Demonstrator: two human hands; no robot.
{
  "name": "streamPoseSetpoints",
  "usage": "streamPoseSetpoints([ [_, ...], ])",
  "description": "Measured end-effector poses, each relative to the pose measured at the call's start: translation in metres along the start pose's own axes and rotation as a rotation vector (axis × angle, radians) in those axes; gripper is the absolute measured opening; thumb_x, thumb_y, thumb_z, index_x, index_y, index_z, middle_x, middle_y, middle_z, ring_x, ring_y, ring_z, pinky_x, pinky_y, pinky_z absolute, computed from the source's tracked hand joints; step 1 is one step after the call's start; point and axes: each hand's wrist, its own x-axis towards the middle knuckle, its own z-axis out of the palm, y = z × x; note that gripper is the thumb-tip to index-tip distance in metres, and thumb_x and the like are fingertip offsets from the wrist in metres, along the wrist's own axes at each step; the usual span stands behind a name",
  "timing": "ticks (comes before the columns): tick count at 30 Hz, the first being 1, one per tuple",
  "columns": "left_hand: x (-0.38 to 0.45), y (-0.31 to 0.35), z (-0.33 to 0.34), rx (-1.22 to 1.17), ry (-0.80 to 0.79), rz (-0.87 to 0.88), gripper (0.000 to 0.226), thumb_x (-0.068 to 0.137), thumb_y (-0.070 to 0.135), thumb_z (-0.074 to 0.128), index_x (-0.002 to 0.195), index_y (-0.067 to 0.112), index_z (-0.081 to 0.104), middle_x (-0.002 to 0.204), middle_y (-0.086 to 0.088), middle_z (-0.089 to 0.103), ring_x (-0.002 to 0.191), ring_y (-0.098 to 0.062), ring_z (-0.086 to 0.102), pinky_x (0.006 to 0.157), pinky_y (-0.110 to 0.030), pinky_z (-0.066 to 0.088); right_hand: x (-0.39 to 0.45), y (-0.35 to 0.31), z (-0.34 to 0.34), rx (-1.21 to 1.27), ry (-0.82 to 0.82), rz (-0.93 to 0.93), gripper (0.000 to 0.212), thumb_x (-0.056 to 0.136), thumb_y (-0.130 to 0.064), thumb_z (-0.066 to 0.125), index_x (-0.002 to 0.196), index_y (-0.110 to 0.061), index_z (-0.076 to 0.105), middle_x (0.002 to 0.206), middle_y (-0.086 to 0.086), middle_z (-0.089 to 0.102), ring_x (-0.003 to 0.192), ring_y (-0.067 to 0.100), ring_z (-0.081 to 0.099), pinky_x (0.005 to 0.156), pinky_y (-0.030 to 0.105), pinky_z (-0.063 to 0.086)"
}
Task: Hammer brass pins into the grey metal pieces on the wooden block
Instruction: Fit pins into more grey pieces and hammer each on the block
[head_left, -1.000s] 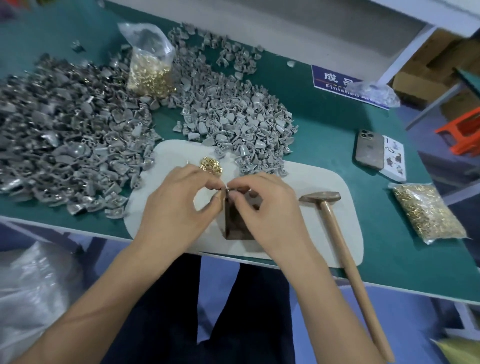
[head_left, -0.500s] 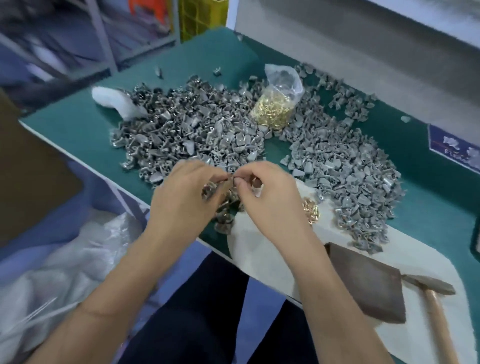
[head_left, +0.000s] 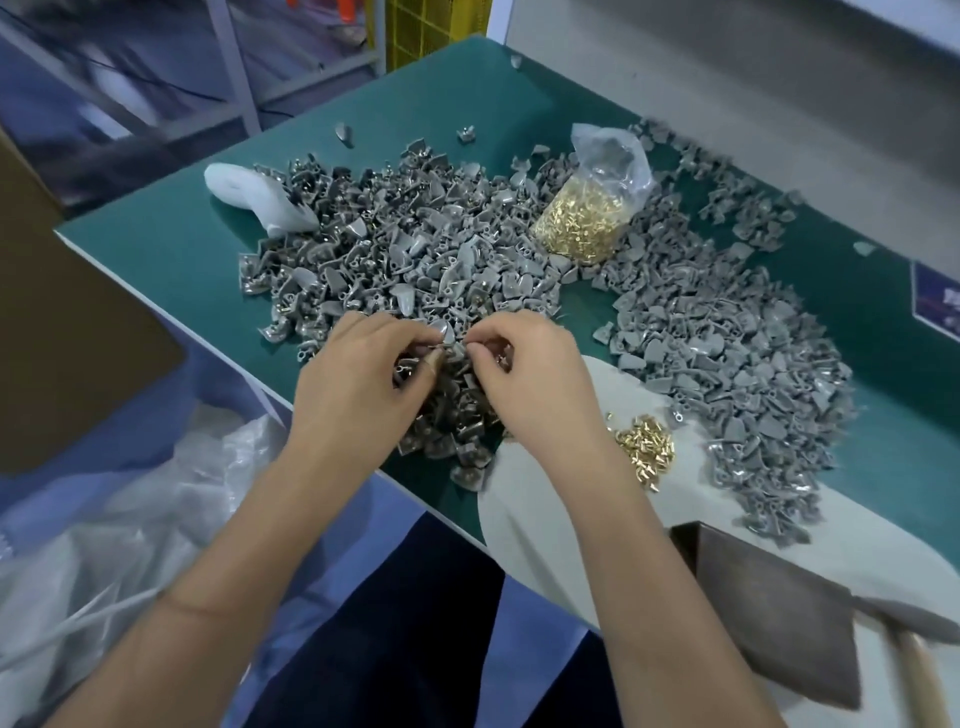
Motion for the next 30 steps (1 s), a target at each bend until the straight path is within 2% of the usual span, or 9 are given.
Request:
streamPoseSetpoints([
  [5, 0.002, 0.025, 0.004, -0.076, 0.019, 0.088, 0.013, 0.095, 0.033, 0.066, 0.107, 0.031, 0.073, 0.097, 0.016, 0.068, 0.098, -0.011, 0.057, 0.077, -0.030, 0.048, -0.012, 0.023, -0.026, -0.006, 0.058, 0.038, 0.011, 0.097, -0.024, 0.065, 0.100, -0.027, 0.075, 0.097, -0.010, 0.070, 0.096, 0.012, 0.062, 0.087, 0.039, 0.052],
  [12, 0.001, 0.081, 0.050, -0.131, -0.164, 0.220, 0.006, 0.093, 0.031, 0.066, 0.097, 0.032, 0.070, 0.090, 0.018, 0.061, 0.095, -0.011, 0.049, 0.070, -0.035, 0.048, -0.055, 0.078, -0.068, -0.042, 0.154, 0.202, 0.010, 0.095, -0.020, 0.066, 0.096, -0.023, 0.075, 0.092, -0.008, 0.070, 0.086, 0.012, 0.063, 0.081, 0.039, 0.053],
  [15, -0.002, 0.100, 0.072, -0.138, -0.245, 0.276, 0.008, 0.094, 0.031, 0.064, 0.097, 0.032, 0.071, 0.091, 0.016, 0.063, 0.096, -0.013, 0.049, 0.074, -0.039, 0.048, -0.076, 0.099, -0.083, -0.077, 0.186, 0.280, 0.011, 0.094, -0.020, 0.066, 0.097, -0.022, 0.076, 0.094, -0.008, 0.072, 0.088, 0.013, 0.064, 0.083, 0.040, 0.054],
  [18, -0.003, 0.112, 0.085, -0.164, -0.286, 0.296, 0.009, 0.093, 0.031, 0.066, 0.098, 0.033, 0.072, 0.091, 0.015, 0.064, 0.095, -0.014, 0.050, 0.071, -0.035, 0.044, -0.093, 0.117, -0.094, -0.082, 0.200, 0.371, 0.013, 0.095, -0.022, 0.065, 0.100, -0.024, 0.077, 0.099, -0.008, 0.073, 0.091, 0.014, 0.065, 0.084, 0.040, 0.055],
  [21, -0.001, 0.114, 0.091, -0.095, -0.293, 0.316, 0.011, 0.094, 0.030, 0.065, 0.100, 0.030, 0.073, 0.093, 0.012, 0.067, 0.094, -0.016, 0.050, 0.073, -0.036, 0.043, -0.105, 0.124, -0.100, -0.075, 0.215, 0.407, 0.012, 0.096, -0.023, 0.065, 0.100, -0.025, 0.076, 0.098, -0.009, 0.072, 0.090, 0.013, 0.065, 0.083, 0.040, 0.056],
  [25, 0.004, 0.115, 0.093, 0.079, -0.283, 0.271, 0.018, 0.094, 0.031, 0.067, 0.112, 0.030, 0.072, 0.101, 0.008, 0.070, 0.104, -0.025, 0.053, 0.087, -0.042, 0.039, -0.113, 0.127, -0.098, -0.061, 0.236, 0.422, 0.012, 0.097, -0.022, 0.065, 0.101, -0.025, 0.076, 0.098, -0.009, 0.073, 0.090, 0.012, 0.064, 0.082, 0.038, 0.055],
  [27, 0.007, 0.118, 0.093, 0.138, -0.308, 0.270, 0.019, 0.094, 0.033, 0.068, 0.112, 0.032, 0.073, 0.103, 0.006, 0.071, 0.105, -0.027, 0.054, 0.087, -0.042, 0.037, -0.115, 0.128, -0.093, -0.065, 0.233, 0.430, 0.012, 0.097, -0.022, 0.064, 0.100, -0.025, 0.076, 0.099, -0.009, 0.073, 0.090, 0.011, 0.064, 0.080, 0.036, 0.054],
  [30, 0.013, 0.122, 0.092, 0.164, -0.339, 0.294, 0.013, 0.093, 0.034, 0.069, 0.104, 0.032, 0.076, 0.099, 0.004, 0.073, 0.101, -0.027, 0.055, 0.079, -0.038, 0.039, -0.118, 0.128, -0.086, -0.076, 0.256, 0.443, 0.013, 0.097, -0.023, 0.062, 0.098, -0.026, 0.074, 0.095, -0.010, 0.072, 0.086, 0.013, 0.063, 0.075, 0.036, 0.055],
])
